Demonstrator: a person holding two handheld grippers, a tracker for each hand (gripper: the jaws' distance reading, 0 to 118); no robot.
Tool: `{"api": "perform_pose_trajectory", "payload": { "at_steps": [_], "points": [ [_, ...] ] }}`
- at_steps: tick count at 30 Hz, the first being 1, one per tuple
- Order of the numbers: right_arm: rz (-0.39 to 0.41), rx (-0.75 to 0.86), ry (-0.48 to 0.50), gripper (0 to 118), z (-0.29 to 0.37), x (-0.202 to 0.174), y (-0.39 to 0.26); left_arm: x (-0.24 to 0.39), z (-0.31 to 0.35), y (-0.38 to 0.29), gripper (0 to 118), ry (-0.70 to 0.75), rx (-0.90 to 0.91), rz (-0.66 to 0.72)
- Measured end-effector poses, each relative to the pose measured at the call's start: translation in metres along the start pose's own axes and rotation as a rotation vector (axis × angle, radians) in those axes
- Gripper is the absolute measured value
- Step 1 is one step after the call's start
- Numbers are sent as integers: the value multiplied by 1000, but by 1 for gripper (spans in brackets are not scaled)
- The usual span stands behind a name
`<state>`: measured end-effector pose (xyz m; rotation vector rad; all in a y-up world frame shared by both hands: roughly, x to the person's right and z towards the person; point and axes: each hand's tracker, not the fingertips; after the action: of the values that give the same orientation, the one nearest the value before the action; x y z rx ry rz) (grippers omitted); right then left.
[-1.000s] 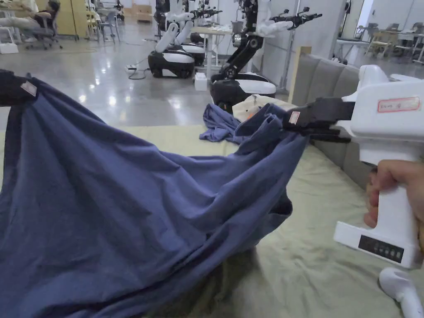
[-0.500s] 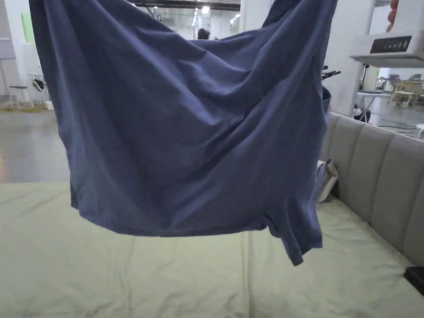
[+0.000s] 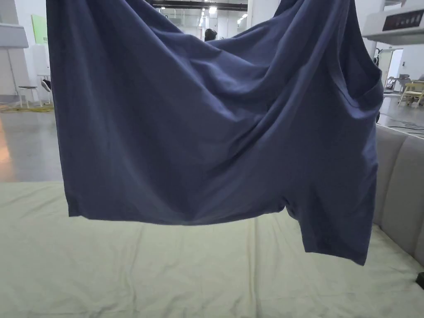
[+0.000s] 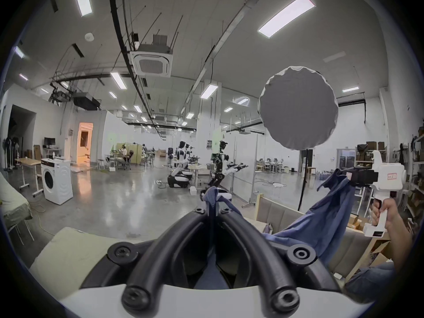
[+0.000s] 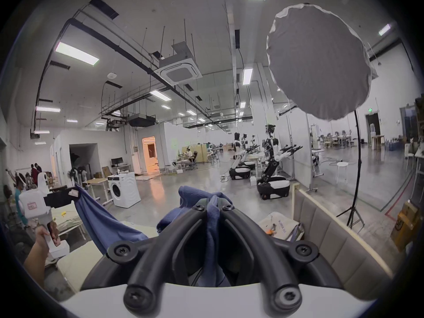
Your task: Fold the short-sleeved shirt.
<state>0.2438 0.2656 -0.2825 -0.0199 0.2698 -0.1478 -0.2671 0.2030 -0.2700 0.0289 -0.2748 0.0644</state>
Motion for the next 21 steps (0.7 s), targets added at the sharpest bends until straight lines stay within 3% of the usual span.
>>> {"api": "perform_pose_trajectory", "payload": {
  "at_steps": [2, 3, 6, 7, 11, 13, 15, 18, 21],
  "points": [
    [-15, 0, 30, 6, 9, 3, -6, 3, 9, -24, 5, -16, 6, -19],
    [-4, 3, 32, 6, 30, -11, -76, 2, 12, -35, 5, -20, -5, -15],
    [-52, -48, 73, 6, 52, -16, -120, -3, 14, -65, 5, -23, -69, 26],
    [-51, -47, 65, 6, 32, 0, -111, -6, 15, -74, 5, -28, -88, 34],
    [-9, -63, 84, 6, 53, -7, -163, -5, 34, -117, 5, -30, -93, 39],
    [-41, -106, 127, 6, 59, -8, -184, -11, 34, -132, 5, -42, -103, 57],
    [-64, -159, 113, 6, 54, -8, -203, -19, 25, -144, 5, -23, -174, 113],
    [-25, -185, 86, 6, 35, -11, -221, -31, 10, -155, 5, 11, -185, 89],
    [-44, -208, 71, 6, 7, -13, -233, -44, -9, -162, 5, 38, -198, 96]
  ]
}}
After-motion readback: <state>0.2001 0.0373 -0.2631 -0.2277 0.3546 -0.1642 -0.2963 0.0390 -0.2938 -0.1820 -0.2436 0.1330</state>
